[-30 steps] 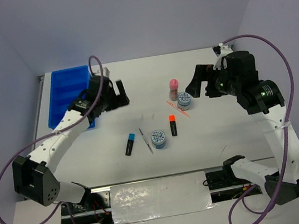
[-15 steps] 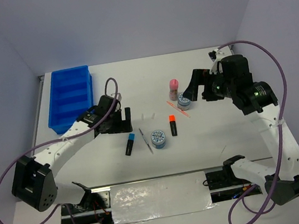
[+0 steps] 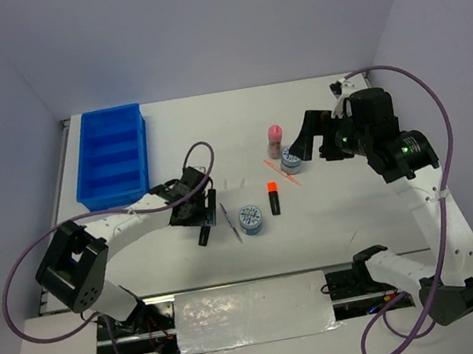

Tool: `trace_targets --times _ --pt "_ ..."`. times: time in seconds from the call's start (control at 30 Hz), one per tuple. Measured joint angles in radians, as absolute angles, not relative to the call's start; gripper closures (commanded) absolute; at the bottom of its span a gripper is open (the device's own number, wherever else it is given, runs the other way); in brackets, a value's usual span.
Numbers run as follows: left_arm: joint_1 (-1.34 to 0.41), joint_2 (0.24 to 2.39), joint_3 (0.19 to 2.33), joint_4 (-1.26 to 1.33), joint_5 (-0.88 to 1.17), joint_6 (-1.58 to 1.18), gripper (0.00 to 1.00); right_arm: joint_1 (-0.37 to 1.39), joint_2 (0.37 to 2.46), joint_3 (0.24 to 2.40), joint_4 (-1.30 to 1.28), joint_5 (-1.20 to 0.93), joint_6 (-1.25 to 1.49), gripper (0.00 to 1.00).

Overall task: Sort the stationery into containers
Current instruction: Pick up the pen from the center of the board.

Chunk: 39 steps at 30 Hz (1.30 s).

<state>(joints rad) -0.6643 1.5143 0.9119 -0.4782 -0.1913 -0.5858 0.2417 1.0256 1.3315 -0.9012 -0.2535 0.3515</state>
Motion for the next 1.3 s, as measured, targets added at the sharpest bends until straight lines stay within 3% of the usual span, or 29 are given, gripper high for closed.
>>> trace_targets --times 0.27,0.4,0.5,0.53,0.6,0.87,1.07,1.3 --pt "-0.700 1.553 0.849 -0.419 -0.240 -0.638 0.27 0.242 1.013 1.284 -0.881 -0.290 0.367 0.00" --pt "-0.703 1.565 0.842 -0.394 -0.270 -0.664 0.40 0.242 1.008 1.282 -0.875 -0.297 0.373 0.00" --pt "-0.703 1.565 0.836 -0.376 -0.290 -0.690 0.67 0.242 1.002 1.282 -0.873 -0.299 0.374 0.00" --pt "-0.703 1.565 0.836 -0.371 -0.295 -0.690 0.84 0.242 1.000 1.282 -0.873 -0.300 0.374 0.00" --pt "-0.703 1.563 0.835 -0.371 -0.305 -0.699 1.00 0.242 0.996 1.282 -0.873 -0.300 0.374 0.00" --pt "-0.577 1.393 0.909 -0.471 -0.287 -0.755 1.00 0.242 0.986 1.282 -0.873 -0.298 0.373 0.00" --pt "-0.162 1.185 0.966 -0.265 -0.165 -0.924 0.99 0.242 0.978 1.269 -0.864 -0.303 0.374 0.00" --pt "0.143 1.300 0.893 -0.102 -0.065 -1.210 0.96 0.242 0.979 1.269 -0.860 -0.314 0.373 0.00"
